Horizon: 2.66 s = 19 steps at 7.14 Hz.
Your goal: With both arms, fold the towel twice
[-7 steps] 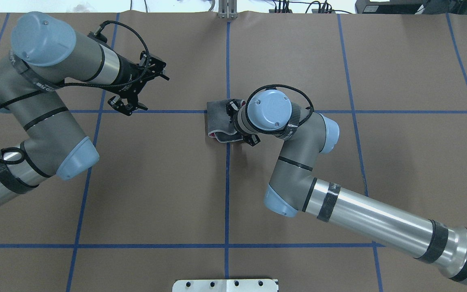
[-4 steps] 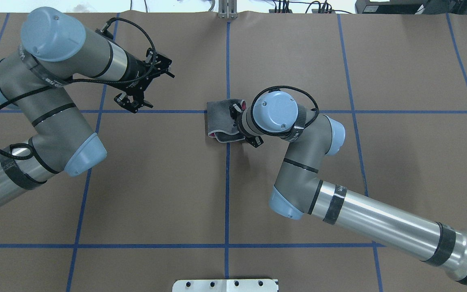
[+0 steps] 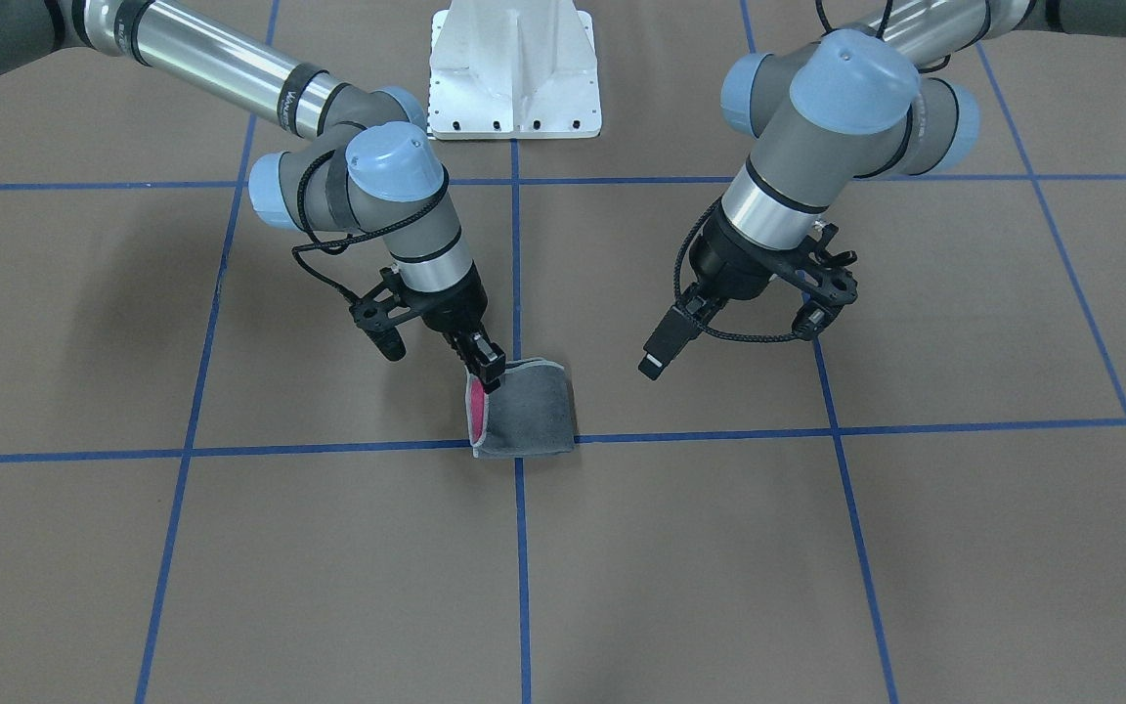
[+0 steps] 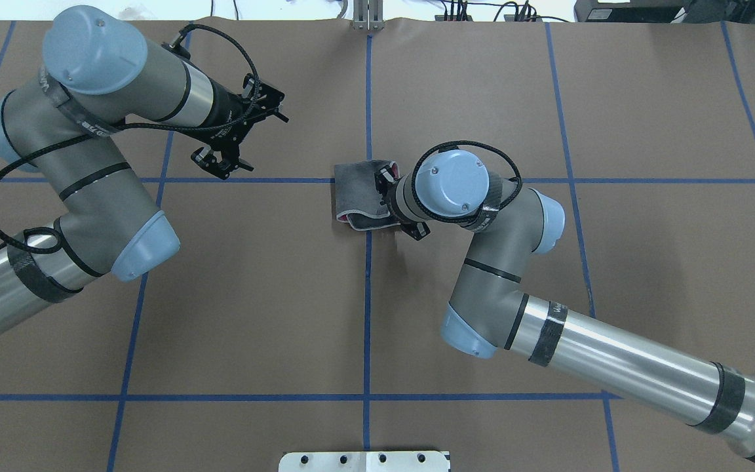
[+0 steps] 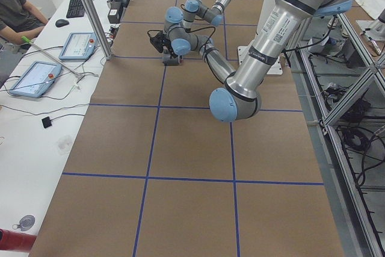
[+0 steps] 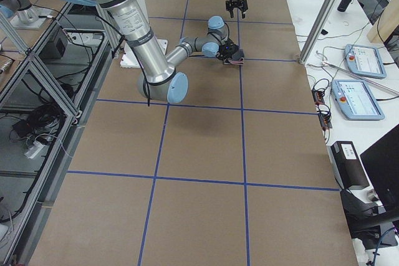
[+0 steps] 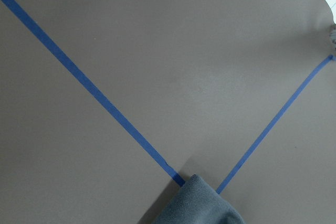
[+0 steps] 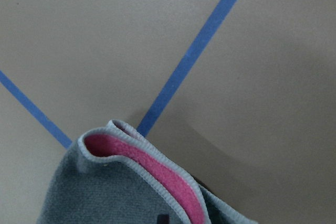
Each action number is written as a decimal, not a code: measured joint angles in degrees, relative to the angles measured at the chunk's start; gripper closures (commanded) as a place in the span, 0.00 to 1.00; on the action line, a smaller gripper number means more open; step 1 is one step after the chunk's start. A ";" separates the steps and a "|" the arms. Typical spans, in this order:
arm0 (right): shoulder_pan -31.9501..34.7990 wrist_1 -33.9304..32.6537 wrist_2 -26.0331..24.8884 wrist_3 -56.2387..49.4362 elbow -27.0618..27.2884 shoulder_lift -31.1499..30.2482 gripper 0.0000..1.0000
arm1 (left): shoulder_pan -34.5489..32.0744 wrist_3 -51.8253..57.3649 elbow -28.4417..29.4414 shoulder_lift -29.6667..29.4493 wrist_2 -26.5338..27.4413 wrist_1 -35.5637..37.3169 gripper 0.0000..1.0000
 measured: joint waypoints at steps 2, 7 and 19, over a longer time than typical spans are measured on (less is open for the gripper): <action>-0.51 0.02 -0.10 0.45 -0.01 0.16 0.62 | -0.01 -0.05 0.00 -0.04 0.00 0.02 0.00; -1.00 -0.29 -0.08 0.54 0.24 0.20 0.89 | -0.01 -0.06 -0.07 -0.15 0.00 0.09 0.00; 1.32 -4.78 2.09 -0.36 5.62 -2.19 1.00 | 0.06 -1.49 0.23 -1.10 0.00 0.53 0.00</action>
